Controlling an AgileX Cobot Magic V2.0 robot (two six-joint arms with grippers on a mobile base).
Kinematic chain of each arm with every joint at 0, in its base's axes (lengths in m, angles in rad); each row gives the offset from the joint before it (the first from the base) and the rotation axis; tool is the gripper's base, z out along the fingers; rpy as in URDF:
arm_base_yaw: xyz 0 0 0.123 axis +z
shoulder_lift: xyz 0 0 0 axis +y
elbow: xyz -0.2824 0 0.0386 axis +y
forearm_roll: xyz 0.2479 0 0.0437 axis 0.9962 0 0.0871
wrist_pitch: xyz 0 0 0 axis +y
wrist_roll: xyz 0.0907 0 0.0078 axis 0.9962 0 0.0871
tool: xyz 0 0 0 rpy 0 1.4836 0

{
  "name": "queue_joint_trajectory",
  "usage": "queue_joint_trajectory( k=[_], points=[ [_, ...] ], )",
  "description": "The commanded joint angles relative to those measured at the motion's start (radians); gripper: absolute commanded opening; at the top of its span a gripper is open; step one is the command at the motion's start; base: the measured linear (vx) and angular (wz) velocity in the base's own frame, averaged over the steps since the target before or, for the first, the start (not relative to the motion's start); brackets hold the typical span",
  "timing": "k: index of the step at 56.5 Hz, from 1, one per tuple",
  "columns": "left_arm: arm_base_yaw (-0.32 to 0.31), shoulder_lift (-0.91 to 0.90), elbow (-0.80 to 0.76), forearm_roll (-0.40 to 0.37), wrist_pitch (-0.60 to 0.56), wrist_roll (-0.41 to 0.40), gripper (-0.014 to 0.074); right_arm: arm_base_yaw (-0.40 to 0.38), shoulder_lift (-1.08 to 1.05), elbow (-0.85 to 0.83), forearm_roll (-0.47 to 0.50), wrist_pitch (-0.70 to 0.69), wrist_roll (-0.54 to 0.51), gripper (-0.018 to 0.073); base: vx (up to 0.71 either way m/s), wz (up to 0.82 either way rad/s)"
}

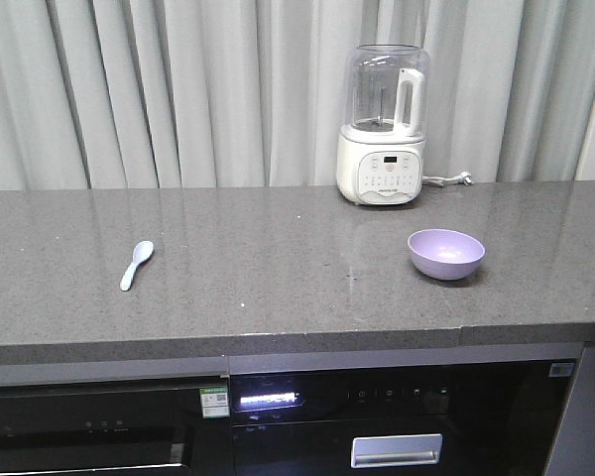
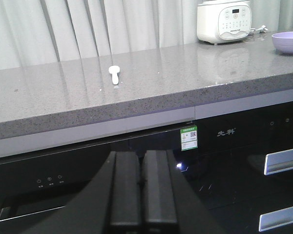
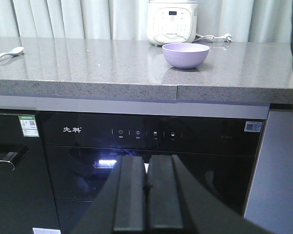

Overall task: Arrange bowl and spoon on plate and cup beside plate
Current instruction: 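Drive the base toward the white spoon and lavender bowl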

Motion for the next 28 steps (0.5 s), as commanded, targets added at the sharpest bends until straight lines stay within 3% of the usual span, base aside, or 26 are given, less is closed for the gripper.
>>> queue_joint_trajectory(
  k=[1, 28],
  points=[
    [-0.002, -0.007, -0.027, -0.01, -0.081, -0.009, -0.0006, -0.001, 0.006, 0.006, -0.01, -0.079, 0.0, -0.0008, 0.0, 0.0],
    [-0.002, -0.007, -0.027, -0.01, -0.081, -0.009, -0.0006, -0.001, 0.006, 0.006, -0.01, -0.078, 0.0, -0.0008, 0.0, 0.0]
  ],
)
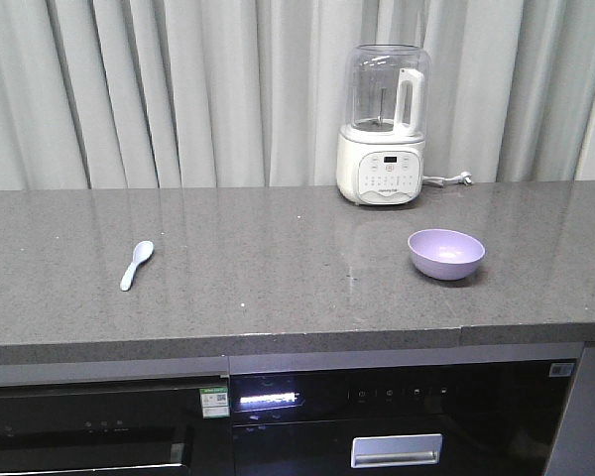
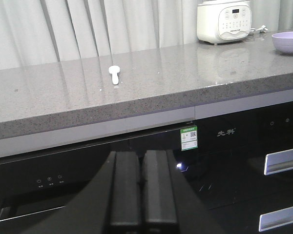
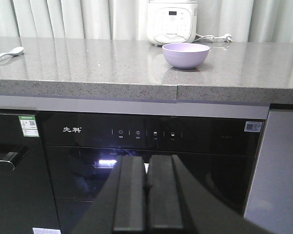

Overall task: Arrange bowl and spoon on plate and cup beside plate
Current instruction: 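Drive the base toward the white spoon and lavender bowl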

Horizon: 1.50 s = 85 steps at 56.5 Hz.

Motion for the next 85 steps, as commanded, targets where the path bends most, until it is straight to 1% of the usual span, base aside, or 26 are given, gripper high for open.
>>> queue_joint_trajectory(
  k=[1, 21, 39, 85],
  points=[
    [-0.002, -0.007, -0.027, -0.01, -0.081, -0.009, -0.0006, -0.001, 0.006, 0.006, -0.01, -0.078, 0.0, -0.0008, 0.0, 0.0],
    [-0.002, -0.007, -0.027, -0.01, -0.081, -0.009, -0.0006, -0.001, 0.006, 0.006, -0.01, -0.078, 0.0, -0.0008, 0.0, -0.02],
    [-0.002, -0.007, -0.027, -0.01, -0.081, -0.009, -0.0006, -0.001, 0.006, 0.006, -0.01, -0.078, 0.0, -0.0008, 0.06, -0.22],
    [-0.002, -0.007, -0.027, -0.01, -0.081, -0.009, -0.0006, -0.001, 0.006, 0.006, -0.01, -0.08, 0.0, -0.0008, 0.15, -0.18]
  ],
)
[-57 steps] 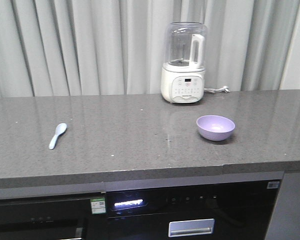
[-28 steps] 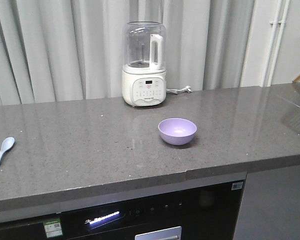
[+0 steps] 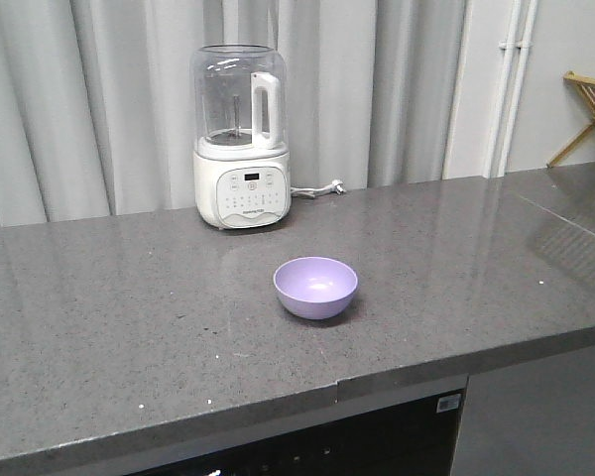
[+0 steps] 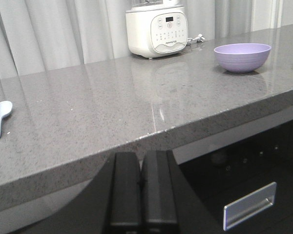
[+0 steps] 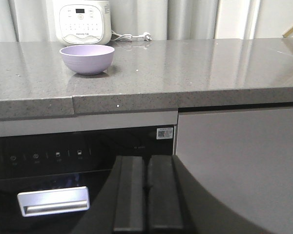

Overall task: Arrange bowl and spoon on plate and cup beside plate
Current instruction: 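Drive the base toward the white spoon and lavender bowl, then lower the left gripper over the white spoon and grasp it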

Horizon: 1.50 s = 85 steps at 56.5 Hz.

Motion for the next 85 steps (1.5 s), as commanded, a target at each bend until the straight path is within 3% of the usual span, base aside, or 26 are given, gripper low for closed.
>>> queue_joint_trajectory(
  k=[1, 49, 85],
  points=[
    [-0.002, -0.007, -0.027, -0.01, -0.081, -0.009, -0.0006, -0.001, 0.006, 0.006, -0.01, -0.08, 0.0, -0.0008, 0.23, 0.02],
    [-0.002, -0.007, -0.027, -0.01, -0.081, -0.009, -0.0006, -0.001, 0.006, 0.006, -0.01, -0.08, 0.0, -0.0008, 0.27, 0.34],
    [-0.002, -0.007, -0.027, -0.01, -0.081, -0.009, -0.0006, -0.001, 0.006, 0.006, -0.01, -0.077, 0.0, -0.0008, 0.05, -0.01]
  ],
)
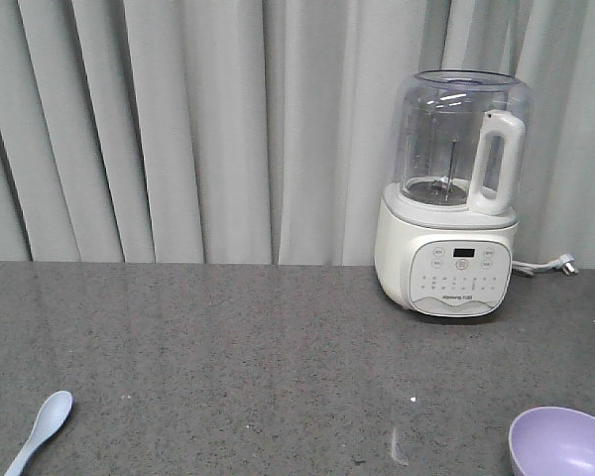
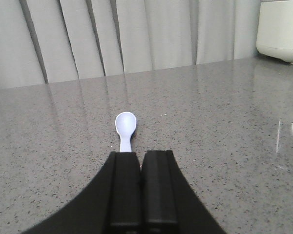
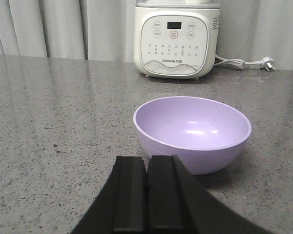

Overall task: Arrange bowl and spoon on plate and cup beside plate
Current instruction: 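Lower the left gripper over the white spoon and grasp it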

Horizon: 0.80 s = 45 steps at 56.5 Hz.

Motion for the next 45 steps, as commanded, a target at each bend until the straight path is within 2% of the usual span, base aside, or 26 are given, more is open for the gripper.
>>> queue_joint_trajectory(
  k=[1, 9, 16, 31, 39, 45],
  points=[
    [-0.002, -0.007, -0.027, -0.01, -0.081, -0.009, -0.0006, -0.001, 0.006, 0.006, -0.01, -0.077, 0.0, -0.0008, 0.0, 0.01],
    [-0.002, -0.007, -0.027, -0.01, -0.081, -0.009, -0.0006, -0.001, 0.006, 0.006, -0.012, -0.078, -0.004, -0.0008, 0.0, 0.0],
    [-0.002, -0.007, -0.027, -0.01, -0.088, -0.009, -0.0006, -0.001, 0.006, 0.006, -0.038, -0.078, -0.061, -0.0008, 0.0, 0.0],
    [-0.002, -0.007, -0.029, -0.01, -0.12, -0.009, -0.0006, -0.001, 0.006, 0.006, -0.038, -0.079, -0.073, -0.0008, 0.0, 0.0],
    [-0.002, -0.007, -0.034, -0.01, -0.204, -0.014, -0.0006, -0.001, 0.006, 0.006, -0.037, -0.088, -0.072, -0.0008, 0.0, 0.0],
    [-0.002, -0.007, -0.057, -0.01, -0.296, -0.08, -0.0006, -0.001, 0.006, 0.006, -0.032, -0.163, -0.071, -0.0008, 0.0, 0.0]
  ],
)
